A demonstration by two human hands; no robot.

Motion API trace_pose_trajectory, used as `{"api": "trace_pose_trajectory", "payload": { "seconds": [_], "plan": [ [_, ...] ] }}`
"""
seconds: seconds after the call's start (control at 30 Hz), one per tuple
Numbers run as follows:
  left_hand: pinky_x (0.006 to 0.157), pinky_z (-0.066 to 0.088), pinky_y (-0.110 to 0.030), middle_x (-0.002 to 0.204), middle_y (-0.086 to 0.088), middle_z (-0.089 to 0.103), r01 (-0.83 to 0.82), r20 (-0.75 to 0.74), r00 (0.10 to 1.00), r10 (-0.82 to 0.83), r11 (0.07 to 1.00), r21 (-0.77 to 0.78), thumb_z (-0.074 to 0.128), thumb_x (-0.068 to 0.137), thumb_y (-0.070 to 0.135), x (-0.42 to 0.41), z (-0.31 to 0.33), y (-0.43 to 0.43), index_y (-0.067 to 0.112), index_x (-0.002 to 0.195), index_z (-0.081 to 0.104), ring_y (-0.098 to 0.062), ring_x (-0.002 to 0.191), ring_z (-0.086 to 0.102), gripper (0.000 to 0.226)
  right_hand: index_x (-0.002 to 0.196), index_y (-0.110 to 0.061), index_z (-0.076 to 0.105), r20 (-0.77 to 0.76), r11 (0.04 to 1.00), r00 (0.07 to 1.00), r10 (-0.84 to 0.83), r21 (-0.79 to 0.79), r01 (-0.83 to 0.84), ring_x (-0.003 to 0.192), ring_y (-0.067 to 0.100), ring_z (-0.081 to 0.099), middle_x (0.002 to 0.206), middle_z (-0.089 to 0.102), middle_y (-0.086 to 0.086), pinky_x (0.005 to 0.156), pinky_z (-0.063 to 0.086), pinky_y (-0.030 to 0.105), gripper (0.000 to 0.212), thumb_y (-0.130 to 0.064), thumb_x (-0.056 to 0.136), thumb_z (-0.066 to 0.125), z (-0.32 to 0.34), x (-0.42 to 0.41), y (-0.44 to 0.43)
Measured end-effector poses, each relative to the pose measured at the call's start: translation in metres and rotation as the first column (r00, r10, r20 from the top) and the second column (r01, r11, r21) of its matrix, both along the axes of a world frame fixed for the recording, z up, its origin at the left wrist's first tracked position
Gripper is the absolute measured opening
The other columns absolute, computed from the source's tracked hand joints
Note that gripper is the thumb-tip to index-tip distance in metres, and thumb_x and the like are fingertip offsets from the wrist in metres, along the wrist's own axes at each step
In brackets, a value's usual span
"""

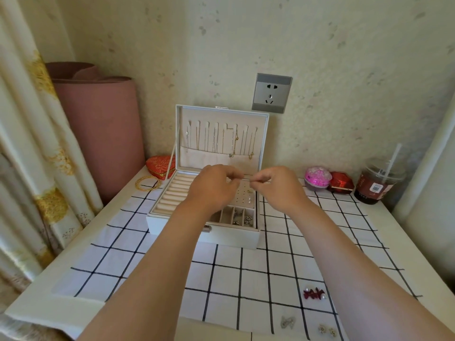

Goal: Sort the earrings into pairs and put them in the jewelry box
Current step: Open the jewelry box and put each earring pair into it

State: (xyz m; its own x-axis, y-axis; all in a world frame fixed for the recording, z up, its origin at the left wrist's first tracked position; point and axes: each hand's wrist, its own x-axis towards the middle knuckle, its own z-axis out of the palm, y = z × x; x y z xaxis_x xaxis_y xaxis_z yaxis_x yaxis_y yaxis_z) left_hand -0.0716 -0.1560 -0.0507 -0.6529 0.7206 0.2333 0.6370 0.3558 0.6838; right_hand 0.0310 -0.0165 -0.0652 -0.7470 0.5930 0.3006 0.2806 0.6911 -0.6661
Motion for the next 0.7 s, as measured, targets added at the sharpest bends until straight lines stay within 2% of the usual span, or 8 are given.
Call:
{"api": "trace_pose_trajectory", "payload": {
  "seconds": [0.03, 0.1, 0.17, 0.4, 0.53, 0.7],
  "plan": [
    [0.101, 0.037, -0.033, 0.121, 0.008, 0.062, -0.004, -0.108, 0.994, -0.006, 0.995, -0.096, 0.057, 0.094, 0.030, 0.000, -0.004, -0.001, 0.035, 0.114, 0.070, -0.013, 0.118, 0.050, 0.024, 0.089, -0.030, 0.079, 0.091, 0.995, 0.996, 0.002, 0.099, -0.011, 0.086, 0.000, 0.064, 0.086, 0.071, -0.019, 0.078, 0.050, 0.026, 0.011, -0.022, 0.090, 0.071, -0.003, 0.002, 0.000],
    [0.106, 0.027, -0.037, 0.127, 0.008, 0.058, 0.013, -0.267, 0.960, -0.084, 0.966, -0.257, 0.055, 0.092, 0.035, -0.001, -0.011, 0.000, 0.038, 0.115, 0.069, -0.017, 0.124, 0.040, 0.027, 0.096, -0.029, 0.079, 0.173, 0.973, 0.985, -0.003, 0.228, -0.038, 0.092, 0.008, 0.064, 0.096, 0.074, -0.014, 0.079, 0.051, 0.029, 0.012, -0.024, 0.091, 0.069, -0.006, 0.003, -0.001],
    [0.108, 0.023, -0.038, 0.128, 0.008, 0.057, 0.033, -0.319, 0.937, -0.144, 0.943, -0.331, 0.051, 0.092, 0.037, -0.002, -0.016, 0.002, 0.040, 0.115, 0.067, -0.018, 0.125, 0.037, 0.029, 0.093, -0.030, 0.079, 0.197, 0.954, 0.980, 0.007, 0.292, -0.066, 0.090, 0.012, 0.065, 0.095, 0.074, -0.011, 0.077, 0.053, 0.031, 0.012, -0.023, 0.090, 0.069, -0.007, 0.003, -0.003],
    [0.109, 0.024, -0.040, 0.130, 0.006, 0.055, 0.068, -0.300, 0.936, -0.184, 0.931, -0.359, 0.052, 0.091, 0.037, -0.006, -0.018, 0.005, 0.038, 0.119, 0.066, -0.019, 0.126, 0.038, 0.031, 0.087, -0.029, 0.080, 0.242, 0.891, 0.970, -0.034, 0.448, -0.081, 0.085, 0.015, 0.065, 0.087, 0.074, -0.008, 0.070, 0.055, 0.035, 0.015, -0.022, 0.089, 0.067, -0.002, 0.002, -0.008],
    [0.108, 0.024, -0.039, 0.129, 0.005, 0.056, 0.069, -0.297, 0.938, -0.181, 0.934, -0.351, 0.052, 0.091, 0.037, -0.006, -0.019, 0.005, 0.038, 0.119, 0.066, -0.020, 0.125, 0.039, 0.031, 0.085, -0.031, 0.080, 0.238, 0.898, 0.970, -0.051, 0.435, -0.060, 0.082, 0.014, 0.065, 0.085, 0.074, -0.009, 0.069, 0.054, 0.034, 0.015, -0.022, 0.088, 0.068, -0.002, 0.002, -0.010],
    [0.106, 0.026, -0.039, 0.130, 0.004, 0.055, 0.078, -0.296, 0.936, -0.191, 0.932, -0.355, 0.052, 0.092, 0.038, -0.007, -0.020, 0.004, 0.039, 0.122, 0.064, -0.021, 0.124, 0.039, 0.033, 0.092, -0.030, 0.080, 0.321, 0.919, 0.946, 0.030, 0.363, -0.153, 0.088, 0.014, 0.064, 0.088, 0.067, -0.013, 0.073, 0.053, 0.035, 0.016, -0.022, 0.091, 0.066, 0.004, 0.005, -0.008]
  ]
}}
